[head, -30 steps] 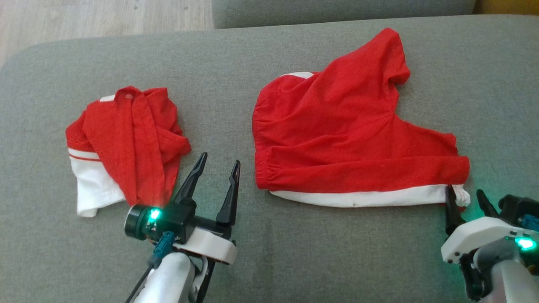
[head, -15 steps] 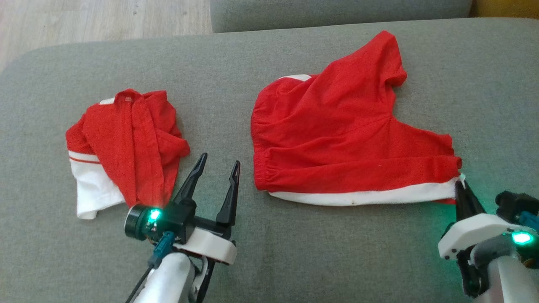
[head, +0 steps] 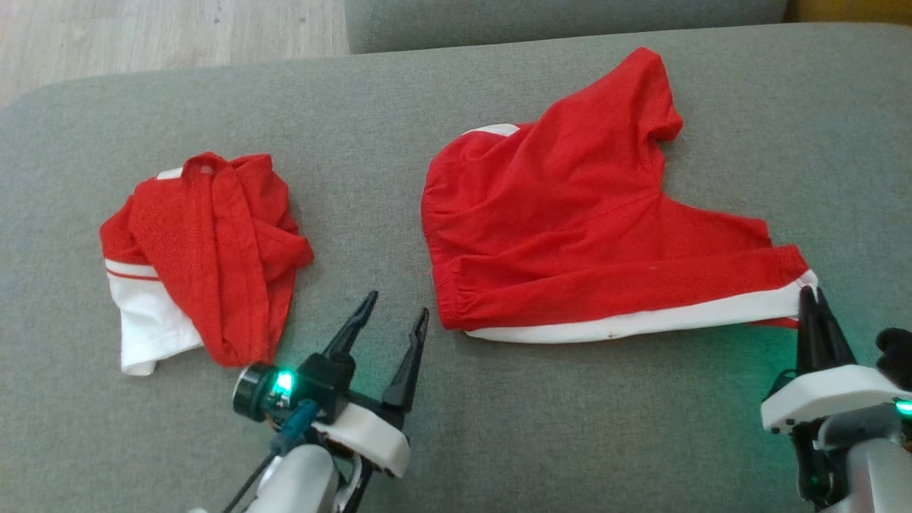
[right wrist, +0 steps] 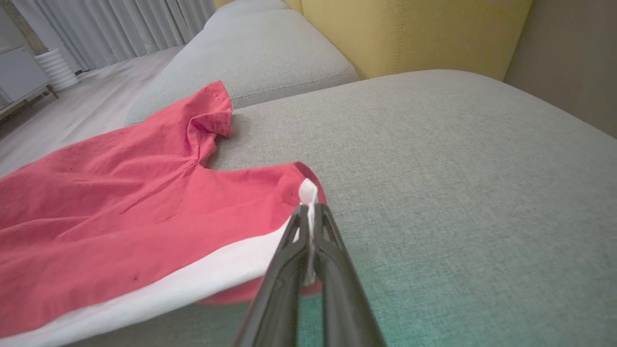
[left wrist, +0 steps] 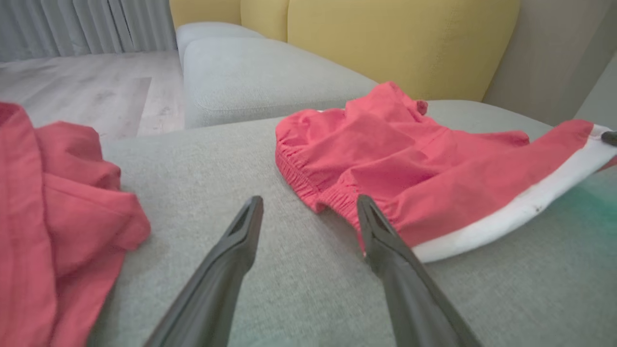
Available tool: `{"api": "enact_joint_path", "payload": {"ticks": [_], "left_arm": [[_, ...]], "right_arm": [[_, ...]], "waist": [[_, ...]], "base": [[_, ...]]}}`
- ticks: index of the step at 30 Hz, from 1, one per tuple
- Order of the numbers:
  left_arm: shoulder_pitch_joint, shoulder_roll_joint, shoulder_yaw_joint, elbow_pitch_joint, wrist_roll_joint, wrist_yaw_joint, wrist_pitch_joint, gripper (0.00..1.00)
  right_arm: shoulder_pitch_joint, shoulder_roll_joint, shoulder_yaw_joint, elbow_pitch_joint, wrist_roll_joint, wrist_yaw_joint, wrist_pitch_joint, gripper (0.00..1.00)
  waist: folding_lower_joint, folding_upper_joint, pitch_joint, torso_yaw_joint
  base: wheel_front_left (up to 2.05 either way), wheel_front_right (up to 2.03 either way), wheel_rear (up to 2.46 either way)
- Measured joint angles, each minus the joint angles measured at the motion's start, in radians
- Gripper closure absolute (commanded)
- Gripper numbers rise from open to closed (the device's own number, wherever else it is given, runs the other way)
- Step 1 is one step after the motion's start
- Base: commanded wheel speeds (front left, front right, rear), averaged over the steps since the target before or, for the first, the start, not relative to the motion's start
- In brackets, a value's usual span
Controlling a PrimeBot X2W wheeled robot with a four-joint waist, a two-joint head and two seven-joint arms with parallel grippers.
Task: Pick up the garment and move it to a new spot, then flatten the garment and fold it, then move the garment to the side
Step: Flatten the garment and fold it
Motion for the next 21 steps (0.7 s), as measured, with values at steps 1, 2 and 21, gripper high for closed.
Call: {"api": "enact_joint_path", "payload": {"ticks": [1, 2, 21], "left_arm": [[0.000, 0.002, -0.010, 0.007, 0.000, -0.007, 0.005, 0.00], [0.000, 0.004, -0.017, 0.012, 0.000, -0.008, 0.010, 0.00], [-0.137, 0.032, -0.235, 0.163, 0.007, -0.069, 0.039, 0.00]], "right_arm": [[0.000, 0.000, -0.005, 0.000, 0.008, 0.000, 0.000, 1.00], [0.000, 0.000, -0.009, 0.000, 0.014, 0.000, 0.000, 1.00], [-0.026, 0.000, 0.000, 0.014, 0.017, 0.000, 0.000, 1.00]], "waist": [[0.0000, 0.0000, 0.001, -0.001], [0.0000, 0.0000, 0.002, -0.001], [0.0000, 0.0000, 0.042, -0.030]], "base": [[0.00, 0.00, 0.00], [0.00, 0.00, 0.00], [0.00, 0.00, 0.00]]}}
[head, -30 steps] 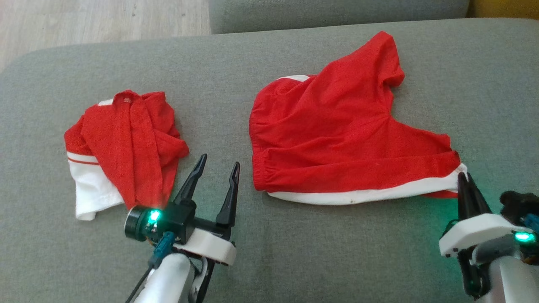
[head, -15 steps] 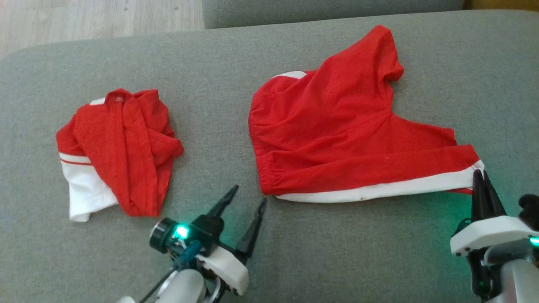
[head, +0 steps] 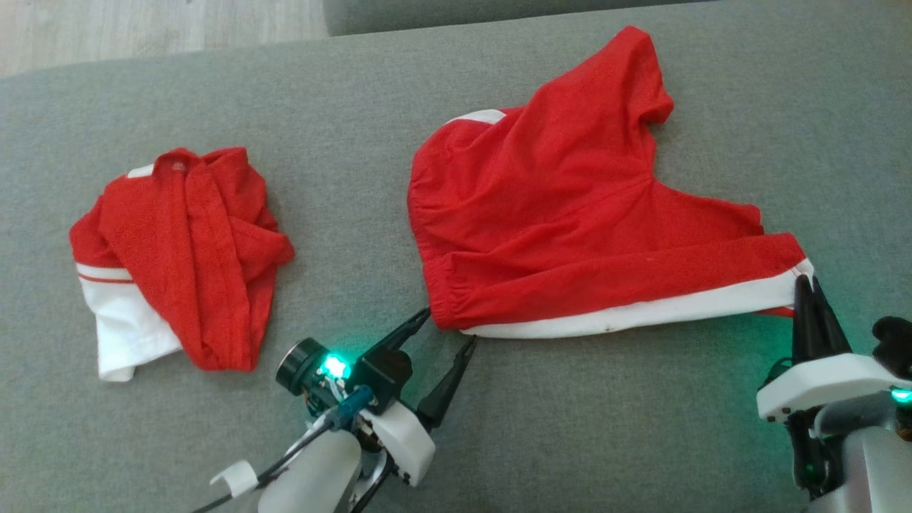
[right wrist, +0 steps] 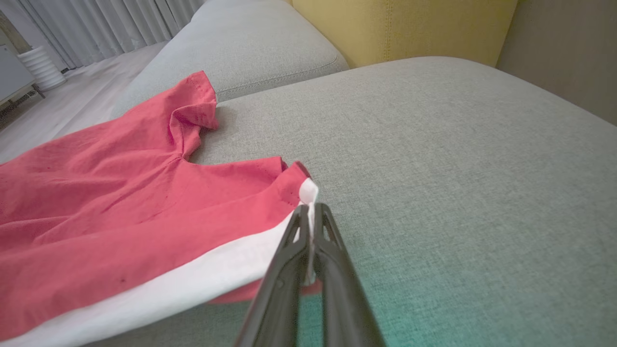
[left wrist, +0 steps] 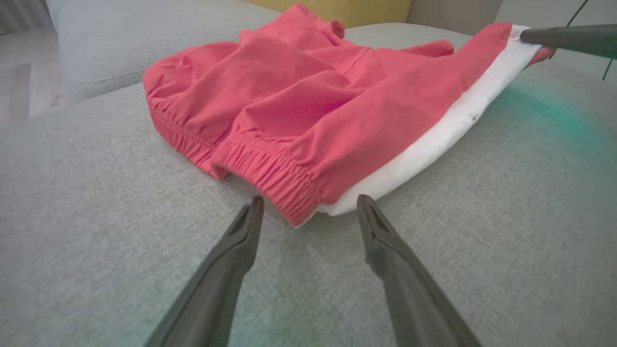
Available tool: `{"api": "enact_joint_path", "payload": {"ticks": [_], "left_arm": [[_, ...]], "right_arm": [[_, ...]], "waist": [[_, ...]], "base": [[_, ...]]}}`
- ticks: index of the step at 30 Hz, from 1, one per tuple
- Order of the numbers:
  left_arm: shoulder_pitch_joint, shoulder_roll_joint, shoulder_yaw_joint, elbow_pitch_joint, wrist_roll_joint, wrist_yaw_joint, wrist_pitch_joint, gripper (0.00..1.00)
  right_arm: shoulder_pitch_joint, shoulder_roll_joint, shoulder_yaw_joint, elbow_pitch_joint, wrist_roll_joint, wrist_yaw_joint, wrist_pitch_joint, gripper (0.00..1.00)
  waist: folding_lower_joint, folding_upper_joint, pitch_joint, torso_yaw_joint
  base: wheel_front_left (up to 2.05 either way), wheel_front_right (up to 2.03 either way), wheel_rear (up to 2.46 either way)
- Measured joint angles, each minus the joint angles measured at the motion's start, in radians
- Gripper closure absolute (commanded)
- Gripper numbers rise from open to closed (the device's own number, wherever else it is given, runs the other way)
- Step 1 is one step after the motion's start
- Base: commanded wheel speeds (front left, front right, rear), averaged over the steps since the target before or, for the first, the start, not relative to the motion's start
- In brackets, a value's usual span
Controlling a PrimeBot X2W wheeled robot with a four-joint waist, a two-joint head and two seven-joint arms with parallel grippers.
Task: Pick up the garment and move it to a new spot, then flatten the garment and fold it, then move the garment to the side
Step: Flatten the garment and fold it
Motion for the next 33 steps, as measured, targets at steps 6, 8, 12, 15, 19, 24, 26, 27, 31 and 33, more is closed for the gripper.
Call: {"api": "enact_joint_path", "payload": {"ticks": [6, 8, 12, 15, 19, 24, 26, 27, 31, 33], "left_arm": [[-0.031, -0.010, -0.021, 0.035, -0.018, 0.000, -0.029, 0.00], [-0.038, -0.013, -0.030, 0.040, -0.021, 0.000, -0.035, 0.00], [-0.052, -0.018, -0.049, 0.055, -0.036, 0.000, -0.040, 0.00], [-0.060, -0.018, -0.068, 0.071, -0.038, 0.000, -0.048, 0.00], [-0.073, -0.020, -0.090, 0.093, -0.055, -0.007, -0.048, 1.00], [-0.086, -0.019, -0.105, 0.102, -0.065, -0.008, -0.048, 1.00], [-0.091, -0.014, -0.106, 0.103, -0.074, -0.008, -0.049, 1.00], [-0.091, -0.010, -0.106, 0.102, -0.079, -0.008, -0.049, 1.00], [-0.091, 0.016, -0.104, 0.083, -0.083, -0.007, -0.048, 1.00], [-0.091, 0.024, -0.103, 0.072, -0.094, -0.007, -0.046, 1.00]], "right_arm": [[-0.004, 0.000, 0.003, 0.000, 0.000, 0.000, 0.000, 1.00], [-0.004, 0.000, 0.005, 0.000, 0.000, 0.000, 0.000, 1.00], [-0.004, 0.000, 0.007, -0.001, 0.000, 0.000, 0.000, 1.00], [-0.004, 0.000, 0.007, -0.002, 0.000, 0.000, 0.000, 1.00], [-0.005, 0.000, 0.007, -0.006, 0.000, 0.000, 0.000, 1.00], [-0.009, 0.000, 0.005, -0.008, 0.000, 0.000, 0.000, 1.00], [-0.009, 0.000, 0.006, -0.012, 0.000, 0.000, -0.001, 1.00], [-0.009, 0.000, 0.008, -0.017, 0.000, 0.000, -0.005, 1.00], [-0.009, 0.000, 0.027, -0.052, 0.003, 0.000, -0.017, 1.00], [-0.009, 0.000, 0.034, -0.065, 0.003, 0.000, -0.018, 1.00]], "waist": [[0.0000, 0.0000, 0.010, -0.013], [0.0000, 0.0000, 0.013, -0.016], [0.0000, 0.0000, 0.017, -0.018], [0.0000, 0.0000, 0.019, -0.016], [0.0000, 0.0000, 0.021, -0.013], [0.0000, 0.0000, 0.018, -0.006], [0.0000, 0.0000, 0.010, -0.002], [0.0000, 0.0000, 0.005, -0.001], [-0.0001, 0.0000, -0.020, 0.004], [-0.0001, 0.0000, -0.027, 0.005]], "base": [[0.00, 0.00, 0.00], [0.00, 0.00, 0.00], [0.00, 0.00, 0.00], [0.00, 0.00, 0.00], [0.00, 0.00, 0.00], [0.00, 0.00, 0.00], [0.00, 0.00, 0.00], [0.00, 0.00, 0.00], [0.00, 0.00, 0.00], [0.00, 0.00, 0.00]]}}
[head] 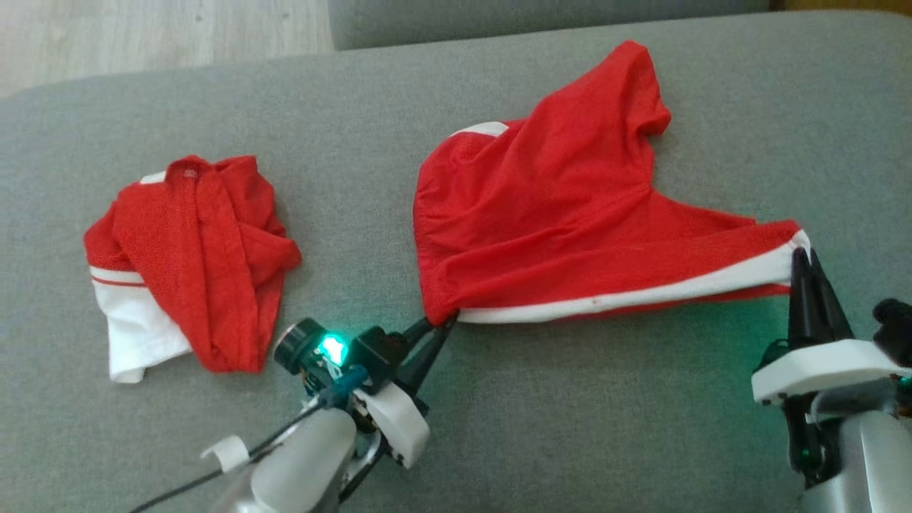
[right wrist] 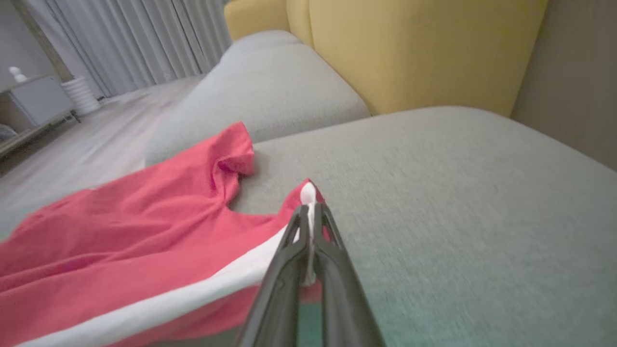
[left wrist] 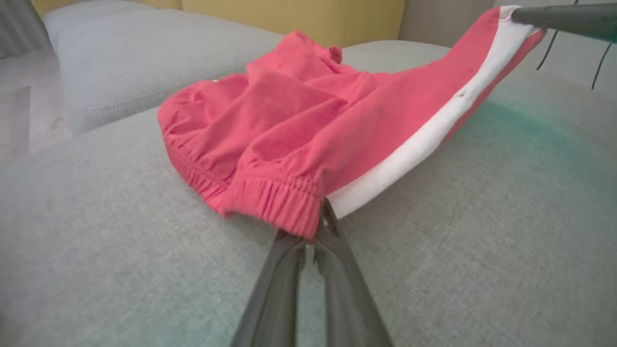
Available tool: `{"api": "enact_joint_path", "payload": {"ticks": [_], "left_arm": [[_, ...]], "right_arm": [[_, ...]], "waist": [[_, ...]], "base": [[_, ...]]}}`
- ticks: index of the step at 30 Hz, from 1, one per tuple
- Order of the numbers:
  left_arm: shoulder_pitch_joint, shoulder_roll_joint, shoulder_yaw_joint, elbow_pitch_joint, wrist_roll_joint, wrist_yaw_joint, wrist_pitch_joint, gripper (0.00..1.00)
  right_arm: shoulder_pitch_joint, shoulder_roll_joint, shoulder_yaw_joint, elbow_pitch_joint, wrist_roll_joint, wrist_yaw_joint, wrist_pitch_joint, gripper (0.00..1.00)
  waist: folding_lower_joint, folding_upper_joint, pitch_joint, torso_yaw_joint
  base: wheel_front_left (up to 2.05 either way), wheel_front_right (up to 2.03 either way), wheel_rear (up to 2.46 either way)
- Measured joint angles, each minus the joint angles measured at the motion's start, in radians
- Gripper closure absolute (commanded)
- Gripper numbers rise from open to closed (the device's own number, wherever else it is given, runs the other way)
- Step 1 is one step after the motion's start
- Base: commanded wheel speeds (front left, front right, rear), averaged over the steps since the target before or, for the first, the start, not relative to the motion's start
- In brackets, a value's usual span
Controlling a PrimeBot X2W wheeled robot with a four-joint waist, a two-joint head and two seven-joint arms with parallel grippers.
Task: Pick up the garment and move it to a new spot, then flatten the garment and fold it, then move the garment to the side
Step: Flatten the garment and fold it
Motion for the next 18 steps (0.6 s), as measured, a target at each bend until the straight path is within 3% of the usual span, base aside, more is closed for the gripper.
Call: {"api": "enact_joint_path", "payload": {"ticks": [7, 14, 18], "left_arm": [[-0.086, 0.113, -0.043, -0.159, -0.055, 0.000, 0.129, 1.00], [-0.339, 0.247, -0.091, -0.331, -0.148, 0.000, 0.290, 1.00], [-0.484, 0.289, -0.111, -0.359, -0.195, 0.000, 0.342, 1.00]], "right_arm": [[-0.035, -0.002, 0.039, -0.114, 0.037, 0.000, -0.007, 1.00], [-0.168, -0.072, 0.100, -0.178, 0.068, 0.000, 0.002, 1.00], [-0.255, -0.098, 0.098, -0.198, 0.077, 0.000, -0.014, 1.00]], "waist": [[0.0000, 0.0000, -0.055, 0.011], [0.0000, 0.0000, -0.109, 0.019], [0.0000, 0.0000, -0.143, 0.018]], "base": [[0.00, 0.00, 0.00], [0.00, 0.00, 0.00], [0.00, 0.00, 0.00]]}}
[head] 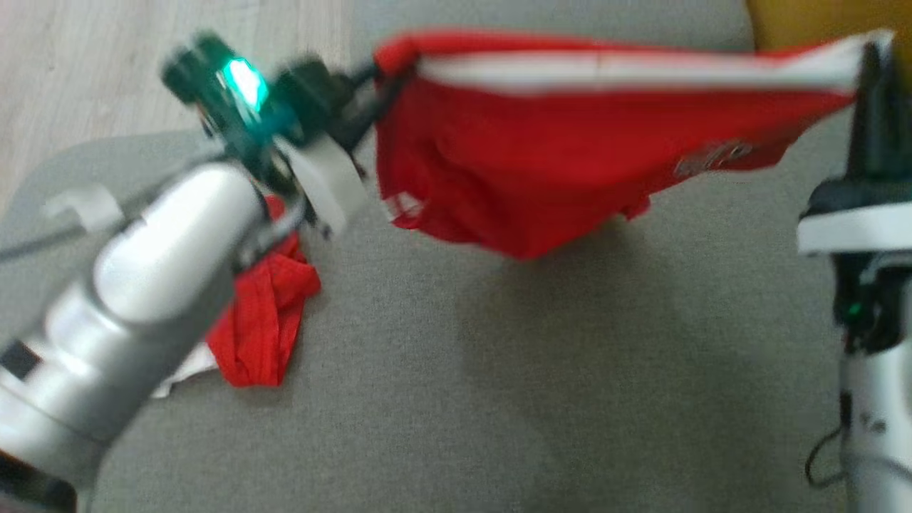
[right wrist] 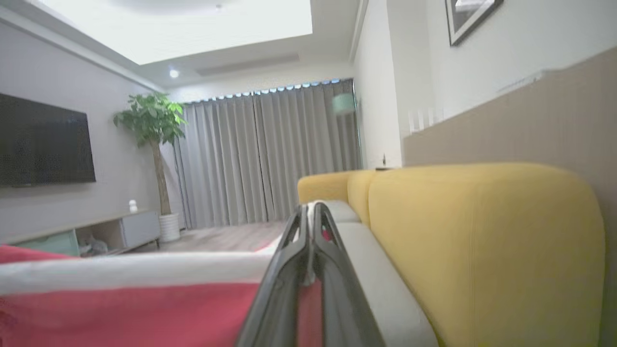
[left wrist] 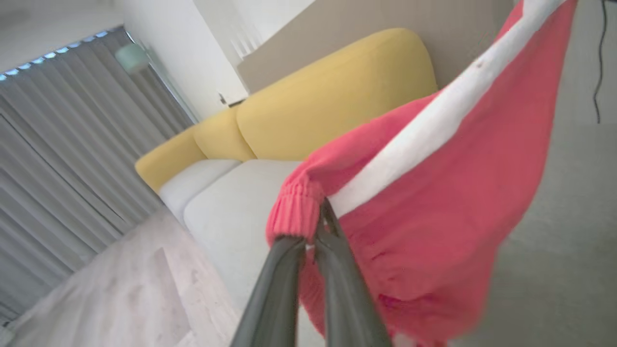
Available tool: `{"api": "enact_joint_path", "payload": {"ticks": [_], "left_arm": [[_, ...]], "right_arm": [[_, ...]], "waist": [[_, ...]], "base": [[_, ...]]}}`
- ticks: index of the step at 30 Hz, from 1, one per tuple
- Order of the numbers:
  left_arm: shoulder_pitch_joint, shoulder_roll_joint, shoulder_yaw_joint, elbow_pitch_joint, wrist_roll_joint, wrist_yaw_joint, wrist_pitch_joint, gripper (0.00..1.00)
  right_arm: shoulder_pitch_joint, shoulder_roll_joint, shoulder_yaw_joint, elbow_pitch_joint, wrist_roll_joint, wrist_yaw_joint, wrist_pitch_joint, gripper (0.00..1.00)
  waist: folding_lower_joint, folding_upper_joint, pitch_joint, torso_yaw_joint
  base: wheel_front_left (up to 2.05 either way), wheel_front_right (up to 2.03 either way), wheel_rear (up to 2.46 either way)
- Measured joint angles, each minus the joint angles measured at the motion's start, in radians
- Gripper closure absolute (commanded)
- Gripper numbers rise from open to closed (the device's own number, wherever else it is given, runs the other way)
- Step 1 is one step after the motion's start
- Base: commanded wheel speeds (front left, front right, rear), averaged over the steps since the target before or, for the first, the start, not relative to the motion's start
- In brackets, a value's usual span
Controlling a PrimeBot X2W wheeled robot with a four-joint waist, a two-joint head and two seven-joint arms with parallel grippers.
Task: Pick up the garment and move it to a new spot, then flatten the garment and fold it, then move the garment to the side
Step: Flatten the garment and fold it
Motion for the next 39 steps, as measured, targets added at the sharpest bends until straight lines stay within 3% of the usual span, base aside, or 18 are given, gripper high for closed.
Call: {"api": "enact_joint_path", "payload": {"ticks": [3, 7, 13, 20, 27, 34, 39], "left_arm": [[-0.095, 0.033, -0.061, -0.002, -0.018, 0.000, 0.038, 1.00], [-0.115, 0.049, -0.176, -0.030, -0.137, -0.001, 0.087, 1.00], [-0.116, 0.079, -0.160, -0.022, -0.223, 0.000, 0.051, 1.00], [-0.094, 0.081, -0.147, -0.072, -0.346, 0.000, 0.063, 1.00], [-0.077, 0.116, -0.178, -0.147, -0.426, 0.000, 0.136, 1.00], [-0.233, 0.109, -0.207, 0.001, -0.415, 0.000, 0.171, 1.00], [-0.408, 0.064, -0.180, 0.194, -0.382, 0.000, 0.077, 1.00]], "right_arm": [[-0.068, 0.010, -0.022, -0.010, -0.001, 0.000, -0.029, 1.00], [-0.075, 0.010, 0.043, -0.001, -0.053, 0.000, -0.019, 1.00], [-0.061, 0.019, -0.030, 0.014, -0.100, 0.000, -0.025, 1.00], [-0.002, 0.037, -0.088, 0.006, -0.118, 0.000, 0.039, 1.00], [0.005, 0.018, -0.049, -0.014, -0.098, 0.000, 0.087, 1.00], [-0.248, -0.030, 0.032, 0.126, -0.029, 0.000, 0.147, 1.00], [-0.574, -0.058, 0.101, 0.341, -0.028, 0.000, 0.075, 1.00]], "waist": [[0.0000, 0.0000, -0.023, -0.006], [0.0000, 0.0000, -0.043, -0.017], [0.0001, 0.0000, -0.052, -0.028], [0.0000, 0.0000, -0.052, -0.034], [0.0001, 0.0000, -0.004, -0.039], [0.0001, 0.0000, 0.109, -0.048], [0.0005, 0.0000, 0.219, -0.067]], "base": [[0.00, 0.00, 0.00], [0.00, 0.00, 0.00], [0.00, 0.00, 0.00], [0.00, 0.00, 0.00], [0.00, 0.00, 0.00], [0.00, 0.00, 0.00], [0.00, 0.00, 0.00]]}}
